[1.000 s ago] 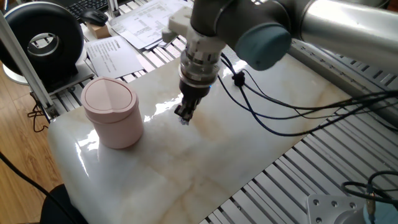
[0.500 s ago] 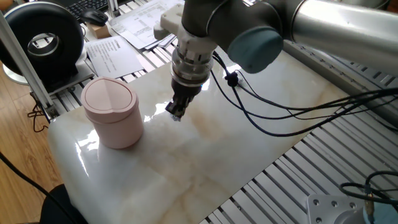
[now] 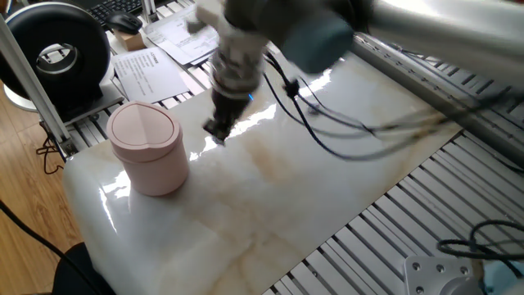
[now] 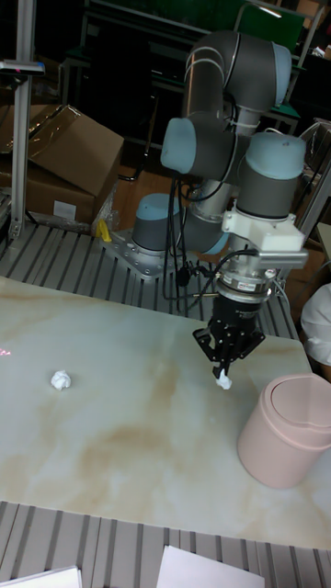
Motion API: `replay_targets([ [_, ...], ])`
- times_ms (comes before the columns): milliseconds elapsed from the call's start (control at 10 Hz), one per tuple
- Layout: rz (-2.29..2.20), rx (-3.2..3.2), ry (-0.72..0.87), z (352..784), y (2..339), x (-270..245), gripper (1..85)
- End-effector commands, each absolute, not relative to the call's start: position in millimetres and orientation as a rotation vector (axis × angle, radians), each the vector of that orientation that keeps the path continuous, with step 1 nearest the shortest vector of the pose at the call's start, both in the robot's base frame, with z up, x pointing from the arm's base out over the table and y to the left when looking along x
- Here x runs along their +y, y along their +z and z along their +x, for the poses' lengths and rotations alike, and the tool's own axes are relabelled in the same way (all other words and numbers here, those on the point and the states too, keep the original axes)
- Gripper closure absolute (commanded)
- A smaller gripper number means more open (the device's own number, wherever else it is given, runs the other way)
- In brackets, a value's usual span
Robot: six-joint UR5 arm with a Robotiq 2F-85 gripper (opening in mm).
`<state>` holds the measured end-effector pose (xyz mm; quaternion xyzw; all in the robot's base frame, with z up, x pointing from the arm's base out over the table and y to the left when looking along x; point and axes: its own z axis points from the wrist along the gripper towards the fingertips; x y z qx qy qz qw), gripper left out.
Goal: Put the garbage in the trash can
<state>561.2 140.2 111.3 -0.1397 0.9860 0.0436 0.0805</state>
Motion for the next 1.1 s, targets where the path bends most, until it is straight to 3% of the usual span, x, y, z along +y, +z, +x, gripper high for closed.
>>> replay_targets([
  [0,-0.434,2.962,0.166,586.6,138.1,155.6,84.3],
  [600,-0.455,2.967,0.148,586.2,138.6,152.1,84.3],
  [1000,-0.417,3.009,0.097,563.3,170.9,146.8,84.3],
])
